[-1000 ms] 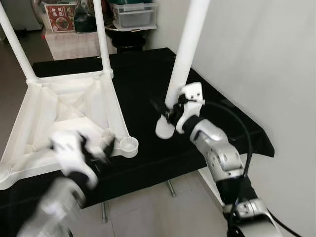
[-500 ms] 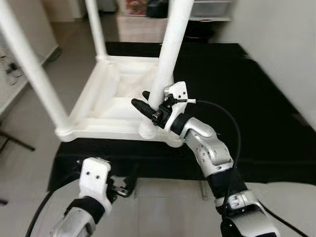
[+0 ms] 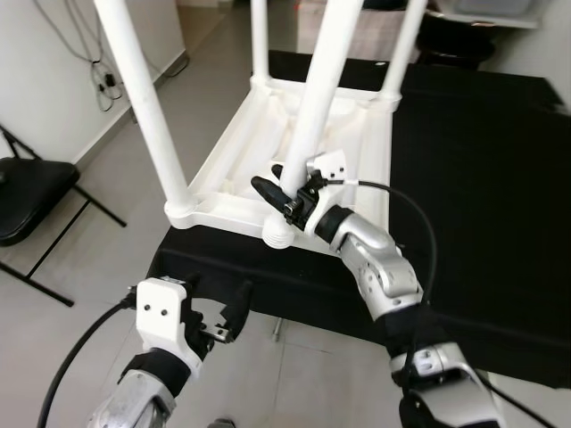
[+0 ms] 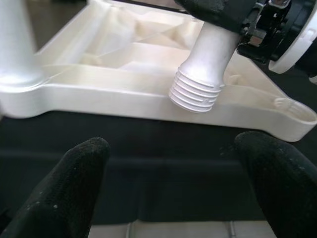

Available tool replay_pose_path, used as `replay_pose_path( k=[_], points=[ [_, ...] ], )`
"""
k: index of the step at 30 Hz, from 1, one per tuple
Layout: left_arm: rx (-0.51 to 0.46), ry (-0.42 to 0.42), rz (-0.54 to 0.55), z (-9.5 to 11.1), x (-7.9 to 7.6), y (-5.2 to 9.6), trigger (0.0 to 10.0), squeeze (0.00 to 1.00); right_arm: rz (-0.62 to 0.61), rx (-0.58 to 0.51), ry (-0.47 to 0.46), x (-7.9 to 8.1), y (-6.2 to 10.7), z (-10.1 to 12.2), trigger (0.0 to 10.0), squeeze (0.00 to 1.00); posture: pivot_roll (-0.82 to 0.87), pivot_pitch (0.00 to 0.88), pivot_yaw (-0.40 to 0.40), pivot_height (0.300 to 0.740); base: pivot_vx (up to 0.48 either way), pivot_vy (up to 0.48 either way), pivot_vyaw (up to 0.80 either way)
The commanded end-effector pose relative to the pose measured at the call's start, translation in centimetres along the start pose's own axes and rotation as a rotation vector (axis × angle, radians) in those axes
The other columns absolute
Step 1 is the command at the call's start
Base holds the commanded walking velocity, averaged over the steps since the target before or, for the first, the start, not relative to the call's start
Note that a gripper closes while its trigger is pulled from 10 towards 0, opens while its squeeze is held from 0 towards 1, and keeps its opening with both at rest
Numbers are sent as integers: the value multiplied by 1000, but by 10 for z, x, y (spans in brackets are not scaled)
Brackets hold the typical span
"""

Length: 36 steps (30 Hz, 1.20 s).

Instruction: Building children table

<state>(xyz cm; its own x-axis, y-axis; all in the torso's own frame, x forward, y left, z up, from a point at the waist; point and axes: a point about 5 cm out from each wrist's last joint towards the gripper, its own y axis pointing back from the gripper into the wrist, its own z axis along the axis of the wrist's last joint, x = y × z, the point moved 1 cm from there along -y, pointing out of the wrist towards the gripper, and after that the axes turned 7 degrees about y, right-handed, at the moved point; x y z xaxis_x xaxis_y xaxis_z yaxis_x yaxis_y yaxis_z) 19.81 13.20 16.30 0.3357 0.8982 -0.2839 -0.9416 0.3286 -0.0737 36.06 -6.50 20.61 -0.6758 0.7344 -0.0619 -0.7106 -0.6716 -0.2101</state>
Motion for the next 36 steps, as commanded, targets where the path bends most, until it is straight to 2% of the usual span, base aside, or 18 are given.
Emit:
replay_pose_path(
  k=[1,2,3,6,16,22,25,27,34,36],
  points=[
    [8,5,4,-3,1,1,10000,0,-47,19,-9,-5,9,-10,10000,0,22,133,-46,740,0,0,0],
    [8,5,4,-3,1,1,10000,0,-47,19,-9,-5,9,-10,10000,0,22,133,-46,740,0,0,0],
    [9,-10,12,-3,3,-2,10000,0,-100,17,-73,-12,16,-14,10000,0,5,123,-44,740,0,0,0],
    [1,-34,35,-2,9,-8,10000,0,-128,45,-112,-16,24,-23,10000,0,-5,113,-41,740,0,0,0],
    [-9,-59,49,0,14,-13,10000,0,-114,54,-88,-13,30,-26,10000,0,-12,102,-32,740,0,0,0],
    [-12,-68,47,0,16,-17,10000,0,-83,19,-88,-10,26,-22,10000,0,3,97,-33,740,0,0,800],
    [-14,-82,47,1,18,-18,10000,0,-164,-25,-152,-22,27,-19,10000,0,33,93,-27,740,0,0,267],
    [-14,-84,44,1,18,-18,10000,0,-186,-30,-162,-24,28,-19,10000,0,36,93,-30,740,0,0,0],
    [-14,-78,38,0,19,-19,10000,0,-173,-39,-152,-21,28,-18,10000,0,37,86,-33,740,0,0,0],
    [-4,-88,29,-1,18,-20,10000,0,-171,-43,-150,-20,29,-17,10000,0,37,86,-33,740,0,-454,0]
  ],
)
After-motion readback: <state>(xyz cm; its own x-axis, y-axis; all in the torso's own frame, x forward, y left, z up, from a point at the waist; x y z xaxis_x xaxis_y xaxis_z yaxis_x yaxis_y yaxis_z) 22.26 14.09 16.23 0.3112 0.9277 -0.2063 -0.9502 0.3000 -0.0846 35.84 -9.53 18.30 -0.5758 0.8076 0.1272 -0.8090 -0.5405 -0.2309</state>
